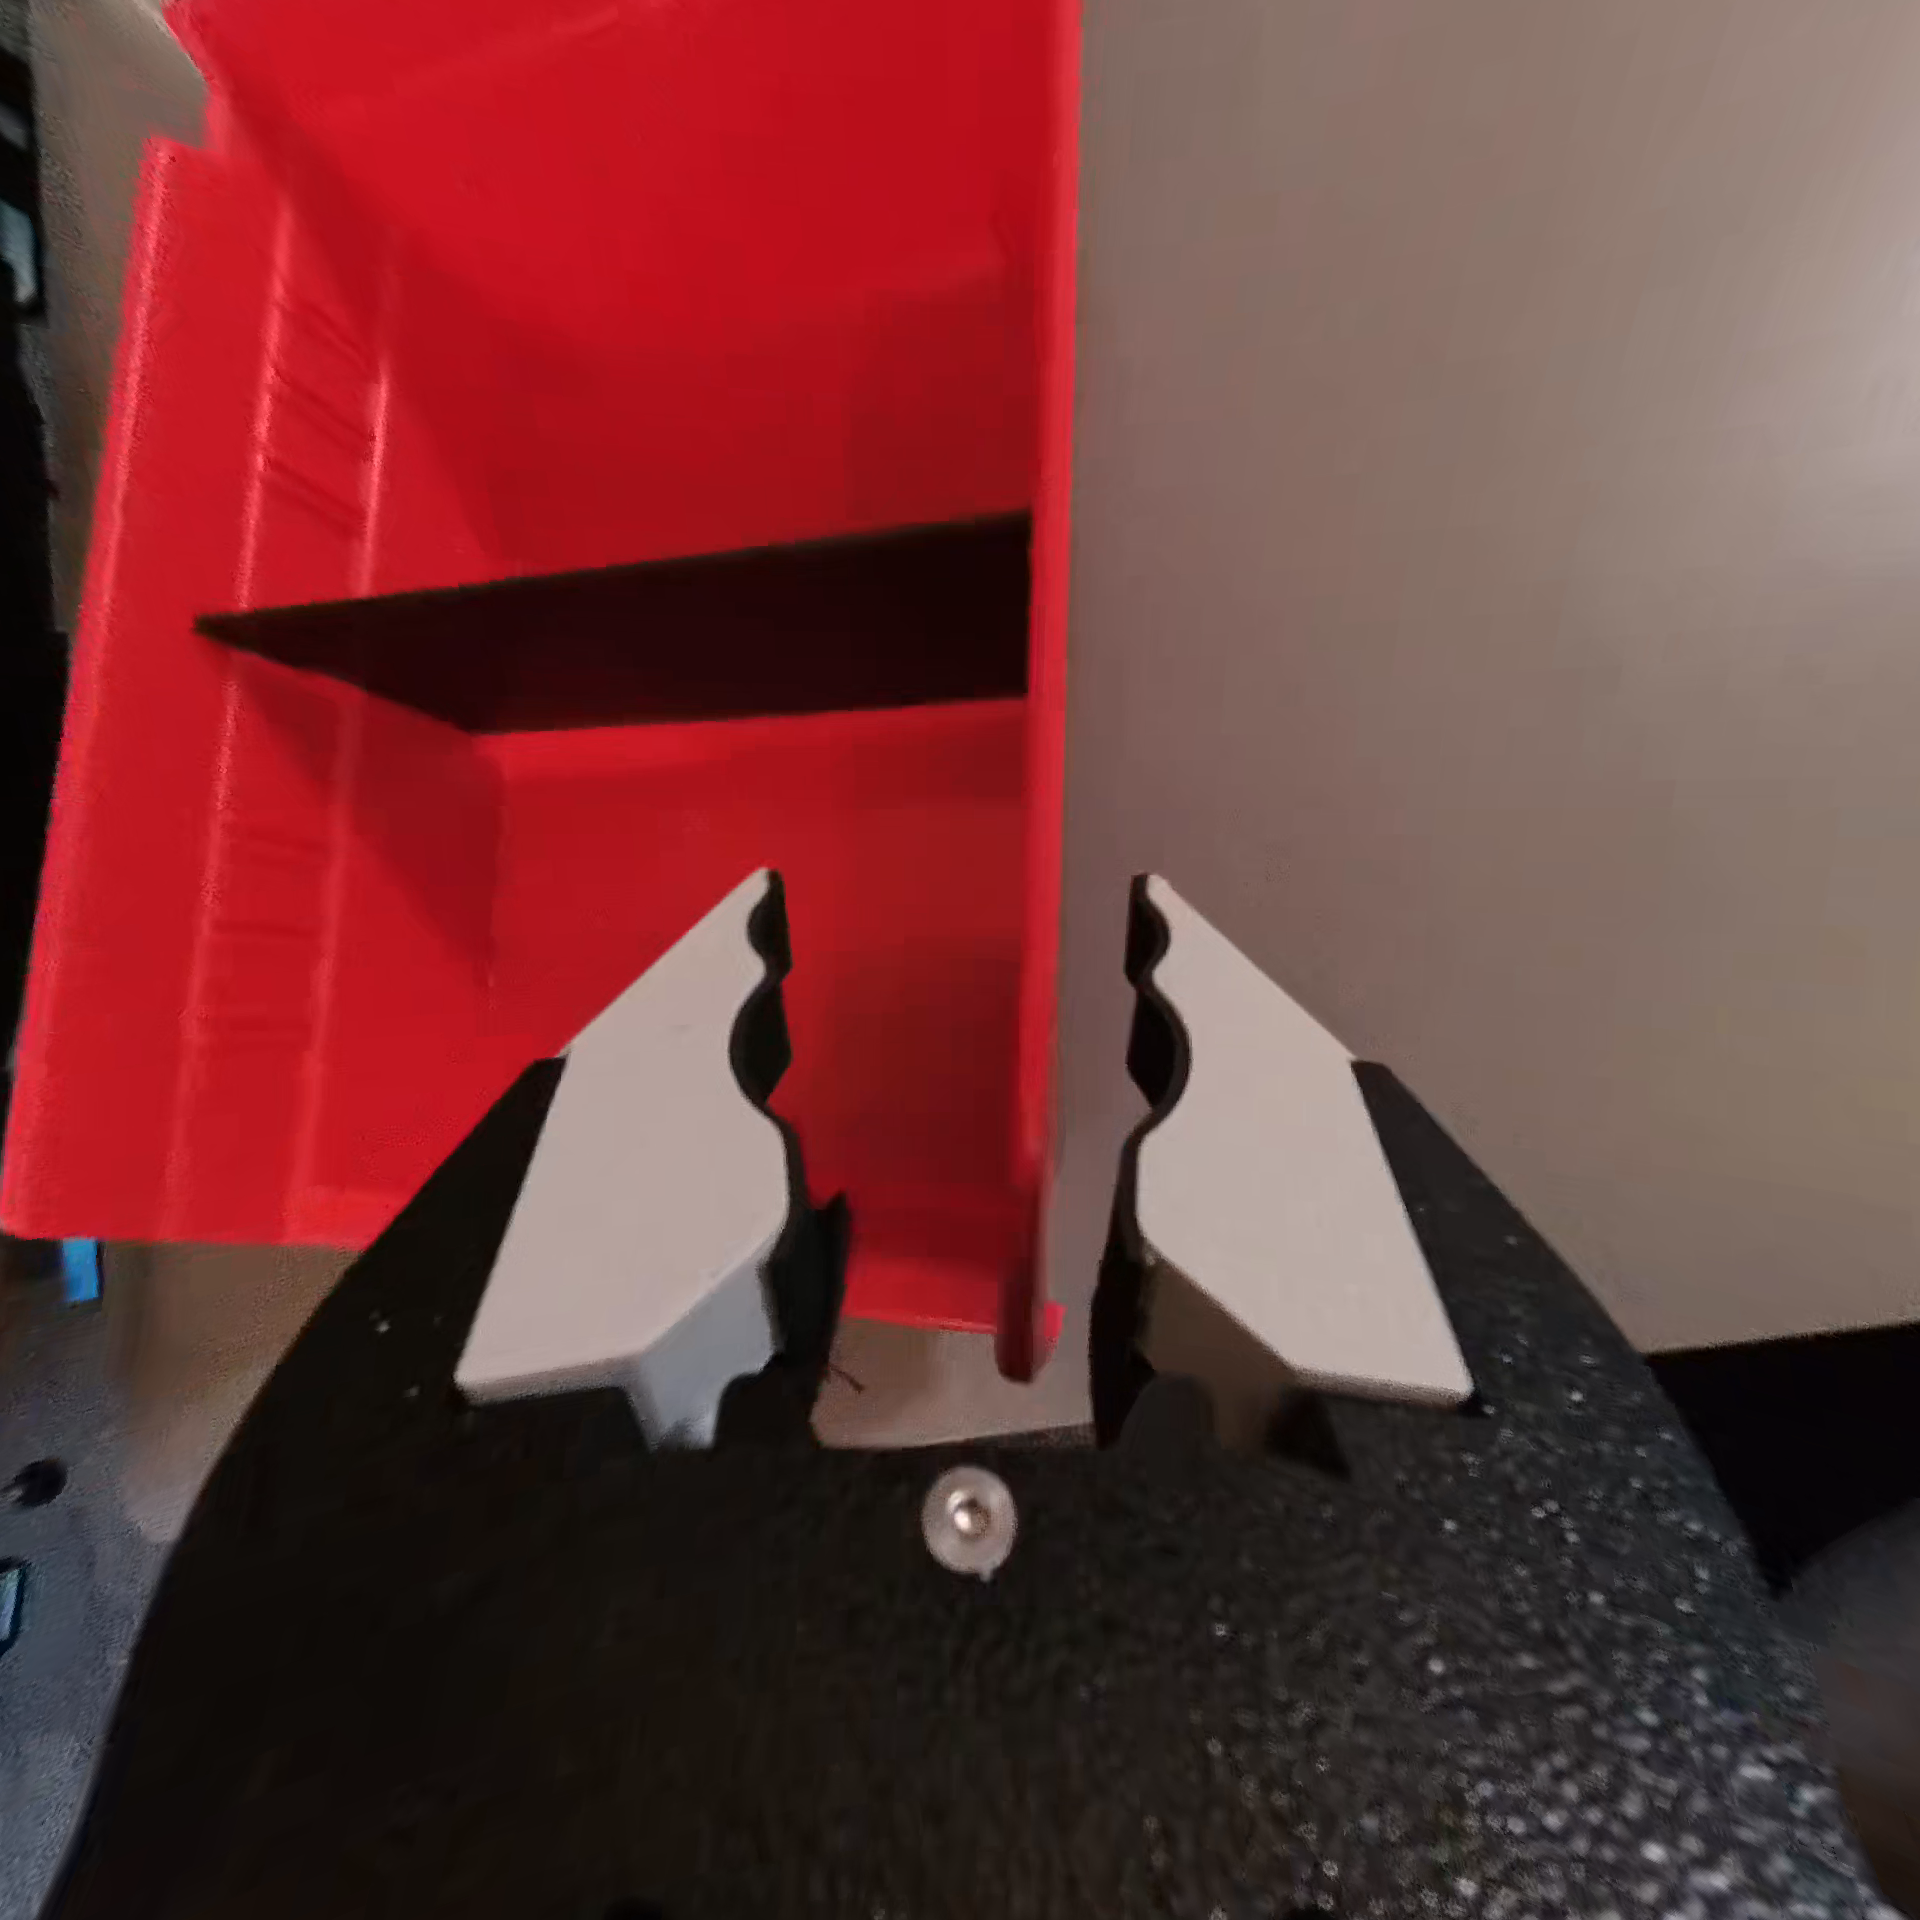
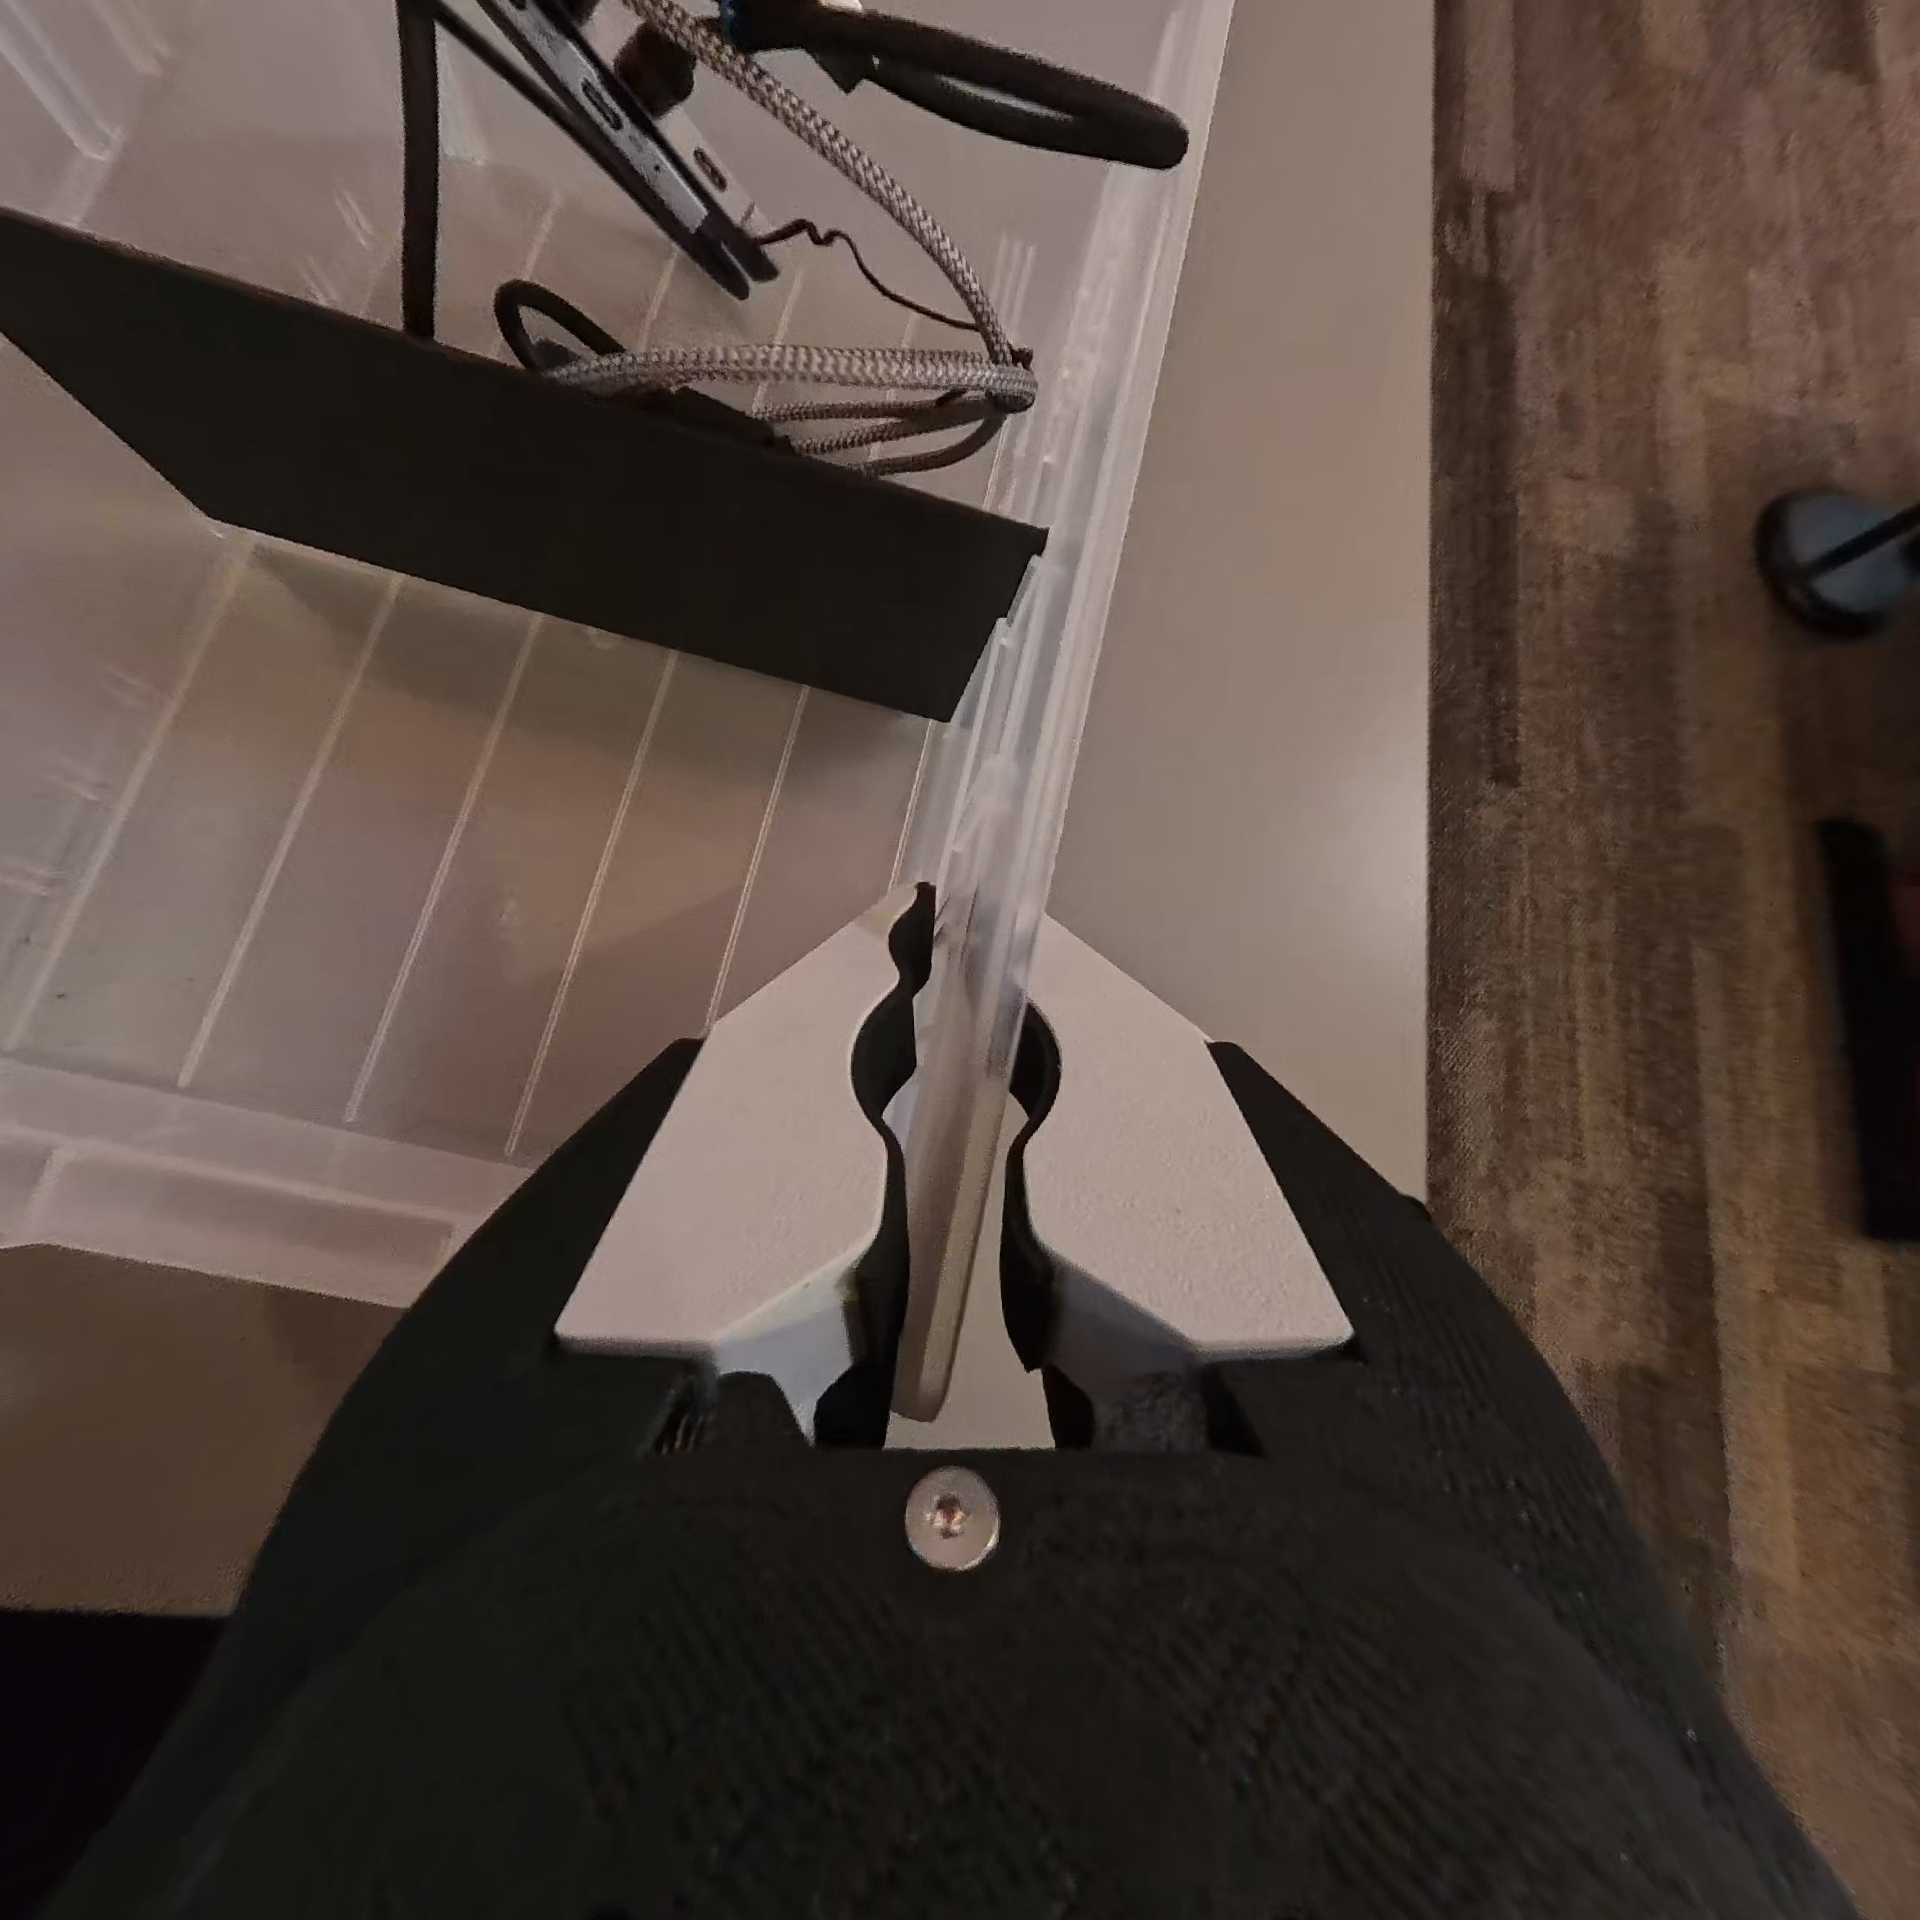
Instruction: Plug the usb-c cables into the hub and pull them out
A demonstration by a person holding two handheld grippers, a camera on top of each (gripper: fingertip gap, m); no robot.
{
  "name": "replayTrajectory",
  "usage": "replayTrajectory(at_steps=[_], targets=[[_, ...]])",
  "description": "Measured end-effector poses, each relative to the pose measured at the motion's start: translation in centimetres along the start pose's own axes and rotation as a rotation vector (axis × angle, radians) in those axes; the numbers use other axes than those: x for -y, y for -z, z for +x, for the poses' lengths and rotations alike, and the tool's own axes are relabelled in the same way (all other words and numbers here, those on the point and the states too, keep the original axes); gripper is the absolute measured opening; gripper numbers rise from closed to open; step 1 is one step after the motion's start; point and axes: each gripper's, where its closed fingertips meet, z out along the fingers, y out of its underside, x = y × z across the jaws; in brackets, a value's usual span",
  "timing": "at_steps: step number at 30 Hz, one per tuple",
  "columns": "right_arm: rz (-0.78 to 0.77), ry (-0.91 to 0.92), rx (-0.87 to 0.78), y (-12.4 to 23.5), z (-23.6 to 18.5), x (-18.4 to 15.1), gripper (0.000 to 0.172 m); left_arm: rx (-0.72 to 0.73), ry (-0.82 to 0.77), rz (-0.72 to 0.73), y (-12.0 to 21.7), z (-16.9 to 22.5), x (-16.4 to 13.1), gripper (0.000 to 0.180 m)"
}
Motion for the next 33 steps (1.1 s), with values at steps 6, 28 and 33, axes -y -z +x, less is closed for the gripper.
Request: replayTrajectory(at_steps=[6,28,33], targets=[[0.127,-0.009,0.044,-0.7,-3.5,3.0,0.004,-0.08,-0.045,-0.147,-1.6,2.1,-2.8,0.025],[0.631,0.168,0.331,4.1,-25.6,12.4,0.063,-0.175,-0.238,0.493,9.8,11.3,13.0,0.002],[0.972,0.04,-0.097,10.0,-14.3,9.1,0.061,-0.412,-0.495,0.593,11.4,22.3,18.7,0.003]])
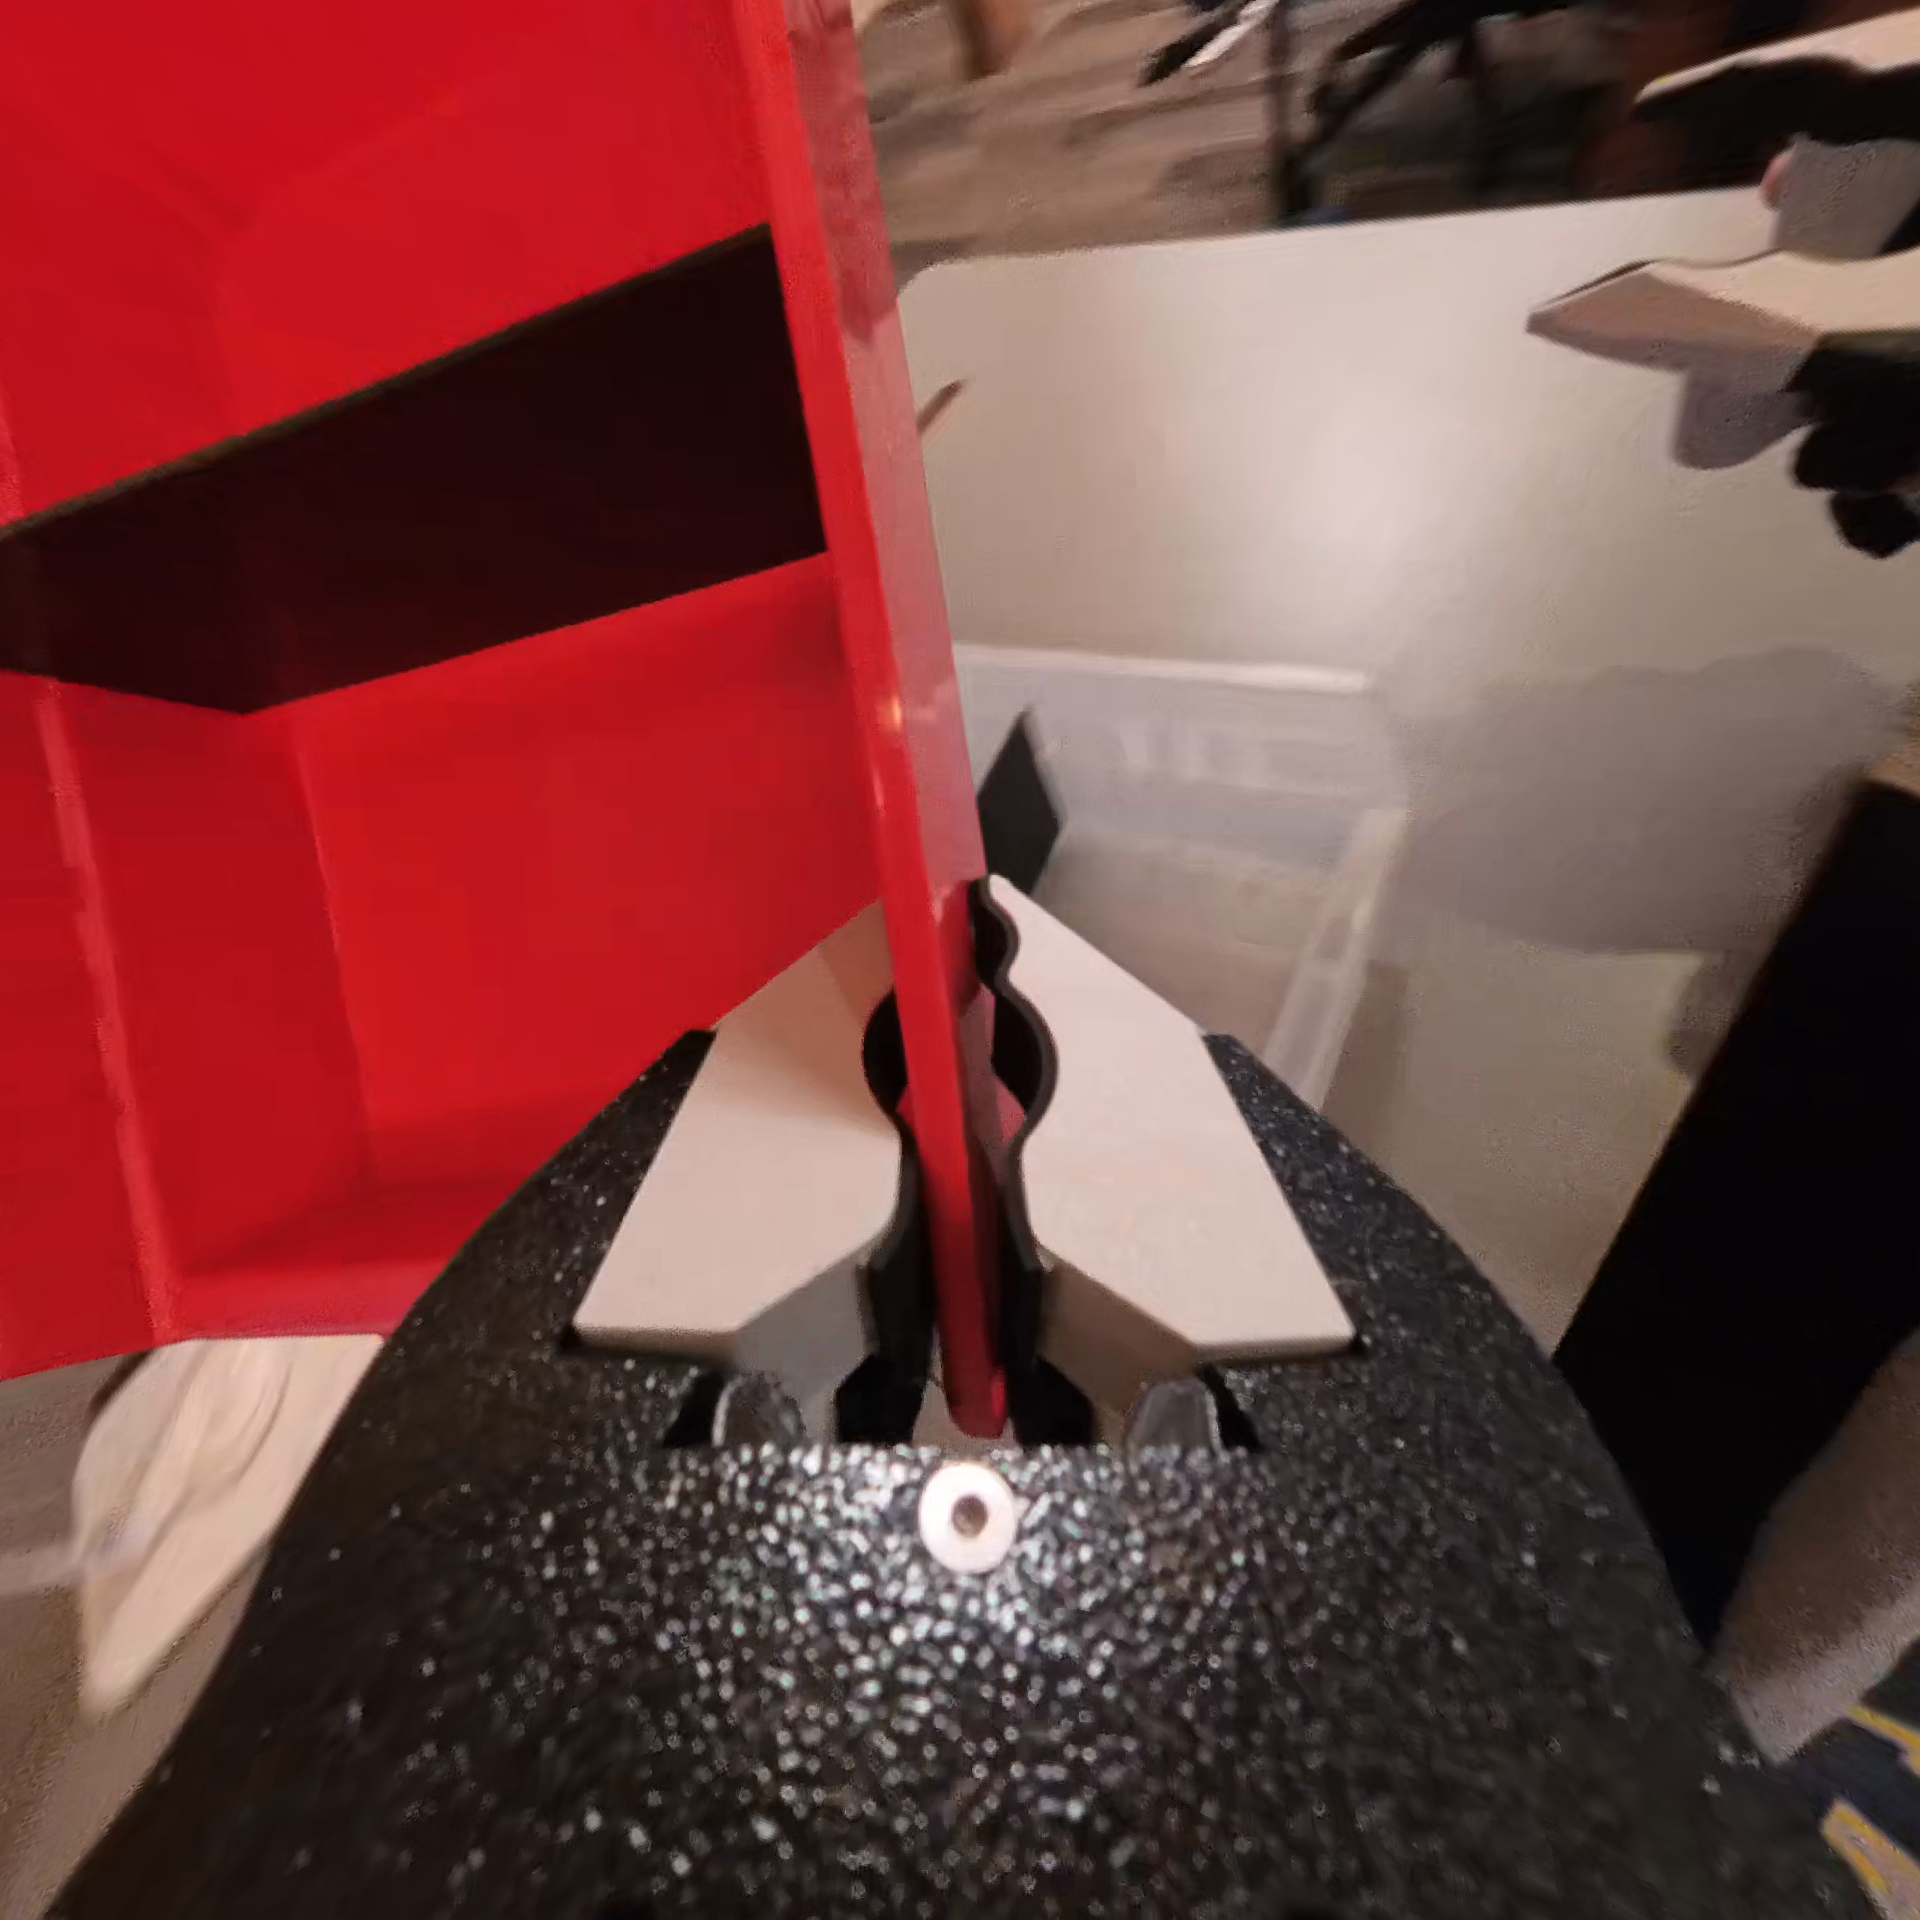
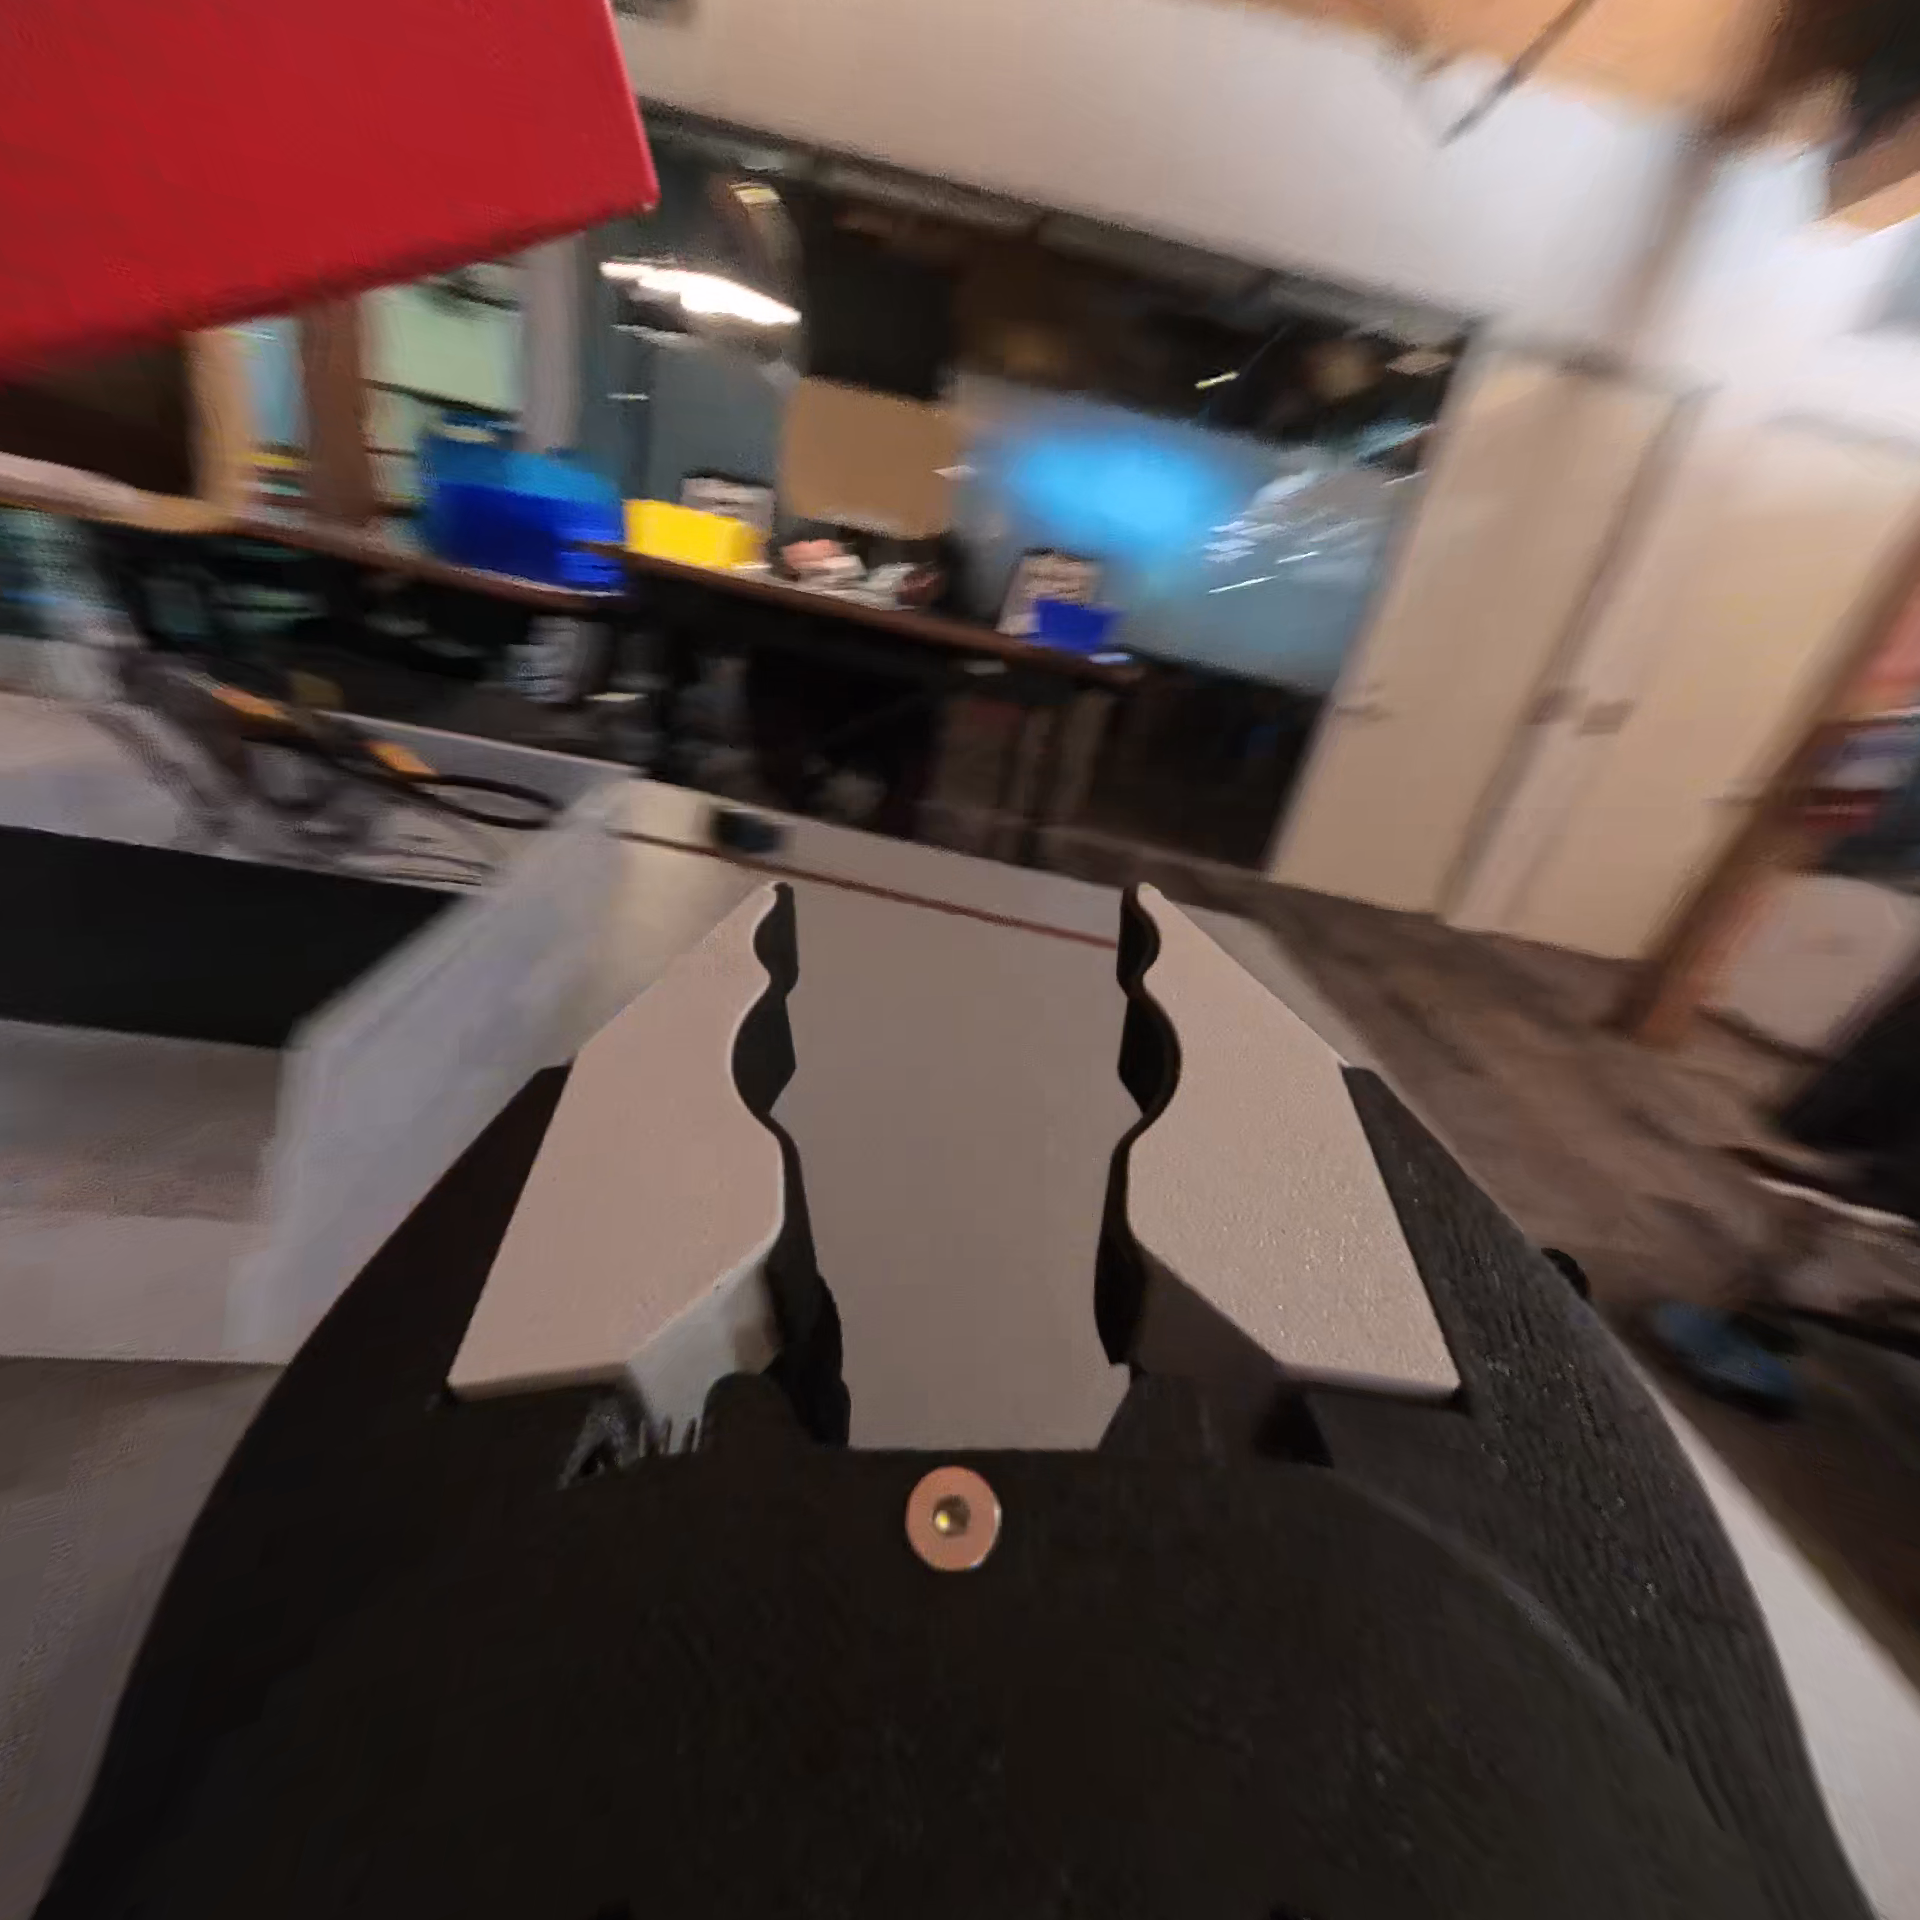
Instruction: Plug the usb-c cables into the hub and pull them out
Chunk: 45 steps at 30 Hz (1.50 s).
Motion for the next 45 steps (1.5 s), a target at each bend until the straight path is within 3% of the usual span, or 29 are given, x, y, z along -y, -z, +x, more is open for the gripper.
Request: replayTrajectory(at_steps=[3,7,11,18,28,30,32,34,36,39,43,45], targets=[[-0.02,0.07,-0.246,4.5,6.8,-2.0,0.057,-0.174,-0.084,0.047,-4.2,4.7,4.7,0.003],[-0.006,-0.051,-0.427,7.6,13.8,-2.7,0.057,-0.322,-0.122,0.07,-10.6,11.1,10.5,0.003],[0.031,-0.117,-0.517,9.5,17.3,-3.2,0.057,-0.427,-0.175,-0.005,-16.5,17.4,13.0,0.004],[-0.003,-0.126,-0.465,9.0,17.0,-3.9,0.057,-0.48,-0.192,-0.211,-24.2,23.1,9.6,0.004],[0.062,-0.318,-0.395,8.6,15.3,-3.4,0.049,-0.375,-0.173,-0.315,-27.2,23.7,4.9,0.005],[0.047,-0.308,-0.399,8.5,15.2,-3.6,0.051,-0.364,-0.149,-0.262,-27.1,23.5,5.6,0.012],[0.065,-0.323,-0.417,8.7,15.3,-3.3,0.061,-0.364,-0.094,-0.273,-25.9,23.2,6.3,0.079],[0.087,-0.352,-0.398,8.7,14.8,-2.8,0.07,-0.374,-0.064,-0.233,-23.4,22.6,7.6,0.116],[0.059,-0.35,-0.372,8.1,13.8,-3.0,0.079,-0.381,-0.079,-0.142,-19.7,21.3,8.6,0.121],[-0.01,-0.325,-0.321,6.8,11.7,-3.6,0.093,-0.295,-0.026,-0.017,-13.9,16.7,7.7,0.127],[-0.013,-0.391,-0.293,4.4,8.7,-2.6,0.106,0.022,0.116,0.036,-7.7,6.6,1.8,0.132],[-0.091,-0.284,-0.342,2.8,7.7,-3.0,0.113,0.194,0.192,-0.019,-5.5,2.1,-2.6,0.135]])
